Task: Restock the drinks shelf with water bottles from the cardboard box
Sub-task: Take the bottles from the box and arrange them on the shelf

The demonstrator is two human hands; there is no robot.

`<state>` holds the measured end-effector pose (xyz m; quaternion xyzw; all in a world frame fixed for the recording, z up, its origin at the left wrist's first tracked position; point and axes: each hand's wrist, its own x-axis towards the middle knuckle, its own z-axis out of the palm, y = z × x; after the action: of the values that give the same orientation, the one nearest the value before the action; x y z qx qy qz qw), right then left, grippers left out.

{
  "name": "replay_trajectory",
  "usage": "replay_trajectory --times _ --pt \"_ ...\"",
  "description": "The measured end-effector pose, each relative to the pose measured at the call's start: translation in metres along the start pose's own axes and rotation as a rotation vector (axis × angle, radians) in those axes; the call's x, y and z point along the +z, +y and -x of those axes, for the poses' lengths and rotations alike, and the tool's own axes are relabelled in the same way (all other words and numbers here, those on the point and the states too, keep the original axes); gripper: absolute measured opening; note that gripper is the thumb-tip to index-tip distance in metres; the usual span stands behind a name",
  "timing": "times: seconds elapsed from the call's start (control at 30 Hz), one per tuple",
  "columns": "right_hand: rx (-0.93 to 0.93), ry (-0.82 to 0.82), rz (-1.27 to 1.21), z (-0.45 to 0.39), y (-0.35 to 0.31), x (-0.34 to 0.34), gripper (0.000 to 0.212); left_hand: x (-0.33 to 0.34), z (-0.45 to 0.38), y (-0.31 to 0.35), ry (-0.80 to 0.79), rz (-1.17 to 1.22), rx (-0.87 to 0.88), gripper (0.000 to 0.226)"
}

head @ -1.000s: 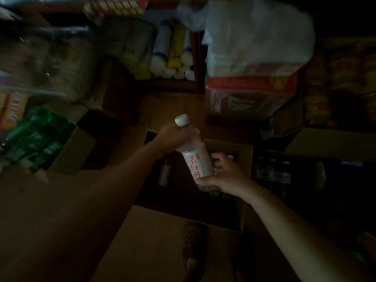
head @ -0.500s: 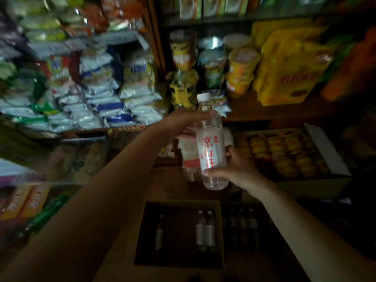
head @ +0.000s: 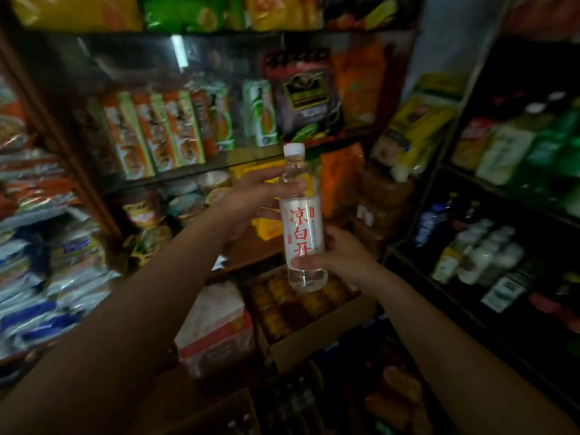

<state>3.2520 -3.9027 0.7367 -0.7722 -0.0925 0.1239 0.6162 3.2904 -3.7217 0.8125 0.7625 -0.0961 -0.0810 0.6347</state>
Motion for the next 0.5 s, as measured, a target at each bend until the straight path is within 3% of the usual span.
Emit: replay_trajectory --times 0.1,0.23,0.37,0.5 --pt "-0.020 0.095 0.010 0.028 -0.016 -0.061 0.062 0.055 -0.014 0.045 -0.061 -0.018 0.083 0.026" --pt "-0.027 0.252 0.029 0.081 -0.026 -0.141 0.052 0.141 -0.031 0.096 -0.187 -0.027 0.168 0.045" --pt "0.000 0.401 0.103 0.143 -0.023 -0.218 0.055 0.240 -0.042 0.131 -0.308 -0.033 0.240 0.034" --pt "0.021 0.565 0.142 0.211 -0.009 -0.283 0.054 0.336 -0.042 0.153 -0.436 -0.027 0.290 0.038"
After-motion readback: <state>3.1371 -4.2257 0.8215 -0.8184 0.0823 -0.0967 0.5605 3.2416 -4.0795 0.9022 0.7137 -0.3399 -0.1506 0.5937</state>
